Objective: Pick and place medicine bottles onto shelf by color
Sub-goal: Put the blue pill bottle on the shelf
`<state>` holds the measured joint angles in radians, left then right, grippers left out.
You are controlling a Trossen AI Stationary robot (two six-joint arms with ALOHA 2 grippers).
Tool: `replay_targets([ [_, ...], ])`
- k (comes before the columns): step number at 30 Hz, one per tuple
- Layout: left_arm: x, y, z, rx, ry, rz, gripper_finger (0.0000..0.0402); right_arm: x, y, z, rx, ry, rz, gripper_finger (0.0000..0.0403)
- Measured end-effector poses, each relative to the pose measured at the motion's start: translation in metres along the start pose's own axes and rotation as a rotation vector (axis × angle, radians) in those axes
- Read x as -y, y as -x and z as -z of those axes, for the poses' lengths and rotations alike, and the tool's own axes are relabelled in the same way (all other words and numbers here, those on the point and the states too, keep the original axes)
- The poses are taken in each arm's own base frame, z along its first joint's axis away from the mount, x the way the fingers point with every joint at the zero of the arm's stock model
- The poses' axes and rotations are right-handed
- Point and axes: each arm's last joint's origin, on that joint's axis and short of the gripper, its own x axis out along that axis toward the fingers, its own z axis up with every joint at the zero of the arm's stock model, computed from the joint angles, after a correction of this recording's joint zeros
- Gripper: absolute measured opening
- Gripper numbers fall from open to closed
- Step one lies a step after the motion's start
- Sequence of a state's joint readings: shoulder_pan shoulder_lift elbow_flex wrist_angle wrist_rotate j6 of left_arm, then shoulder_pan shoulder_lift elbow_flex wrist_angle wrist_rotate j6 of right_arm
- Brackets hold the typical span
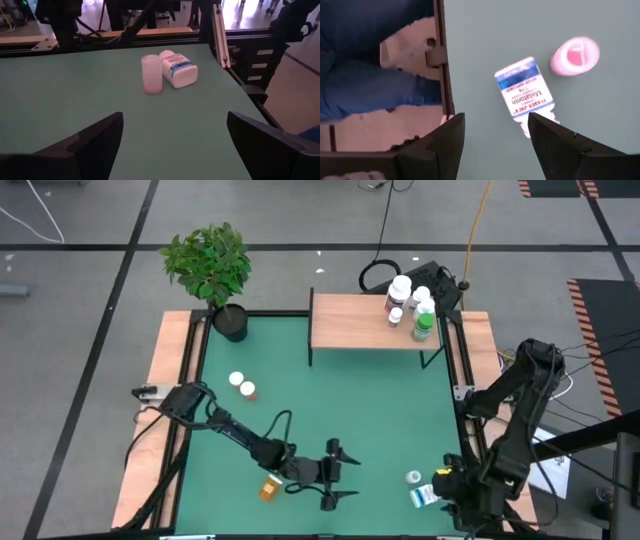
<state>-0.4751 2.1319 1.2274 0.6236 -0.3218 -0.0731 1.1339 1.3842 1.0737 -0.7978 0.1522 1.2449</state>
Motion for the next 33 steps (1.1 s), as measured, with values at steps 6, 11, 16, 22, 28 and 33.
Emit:
replay_targets([
  [6,-0.001,-0.001,-0.003,0.006,-0.005,0.0,0.0358,0.02,-0.026,0.019,-0.078,0.065,0.045,0.0215],
  [11,-0.001,-0.001,-0.002,-0.002,-0.007,-0.001,0.0358,0.04,-0.053,0.03,-0.095,0.142,0.029,0.0236],
  [16,-0.001,-0.002,-0.001,-0.01,-0.009,-0.002,0.0358,0.053,-0.074,0.035,-0.037,0.188,-0.051,0.0263],
  [22,-0.004,-0.002,-0.001,-0.018,0.0,-0.009,0.0358,0.065,-0.084,0.039,-0.018,0.174,-0.08,0.0268],
  [28,-0.007,-0.003,-0.001,-0.02,0.04,-0.016,0.0358,0.068,-0.086,0.034,-0.017,0.199,-0.071,0.021],
  [33,-0.012,-0.005,0.001,-0.02,0.091,-0.023,0.0358,0.057,-0.08,0.019,0.036,0.264,-0.099,0.0166],
])
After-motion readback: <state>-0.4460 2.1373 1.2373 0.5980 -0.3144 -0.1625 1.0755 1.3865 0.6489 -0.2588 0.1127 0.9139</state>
